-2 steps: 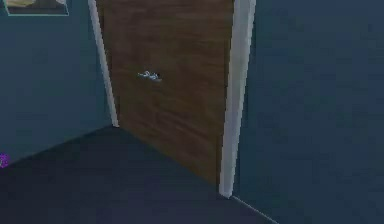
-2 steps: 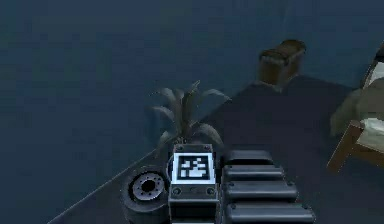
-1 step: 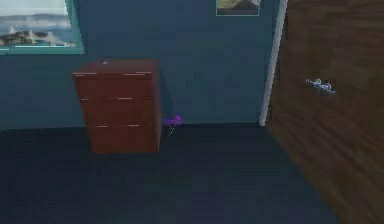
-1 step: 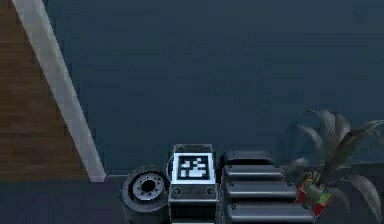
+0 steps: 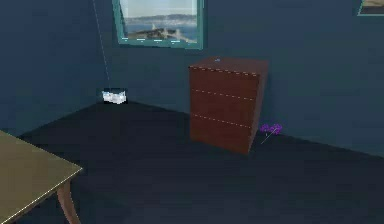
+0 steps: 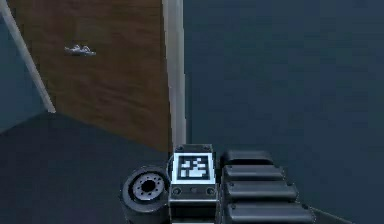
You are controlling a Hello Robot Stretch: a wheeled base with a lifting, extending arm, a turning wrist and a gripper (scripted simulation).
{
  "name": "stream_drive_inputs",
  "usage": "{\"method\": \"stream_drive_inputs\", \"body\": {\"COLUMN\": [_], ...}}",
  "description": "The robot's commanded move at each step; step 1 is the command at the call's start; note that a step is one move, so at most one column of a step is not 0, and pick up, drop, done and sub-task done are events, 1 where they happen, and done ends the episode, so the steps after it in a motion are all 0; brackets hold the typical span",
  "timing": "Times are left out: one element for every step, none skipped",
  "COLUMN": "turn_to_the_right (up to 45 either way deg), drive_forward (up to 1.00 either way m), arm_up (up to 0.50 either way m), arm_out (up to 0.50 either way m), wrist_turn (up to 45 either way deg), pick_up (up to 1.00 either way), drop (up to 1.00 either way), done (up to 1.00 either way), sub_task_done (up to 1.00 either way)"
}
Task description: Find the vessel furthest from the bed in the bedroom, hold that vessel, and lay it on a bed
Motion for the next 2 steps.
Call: {"method": "stream_drive_inputs", "body": {"turn_to_the_right": [0.0,0.0], "drive_forward": [1.00,0.30], "arm_up": [0.00,0.00], "arm_out": [0.00,0.00], "wrist_turn": [0.0,0.0], "pick_up": [0.00,0.00], "drop": [0.00,0.00], "done": [0.00,0.00], "sub_task_done": [0.00,0.00]}}
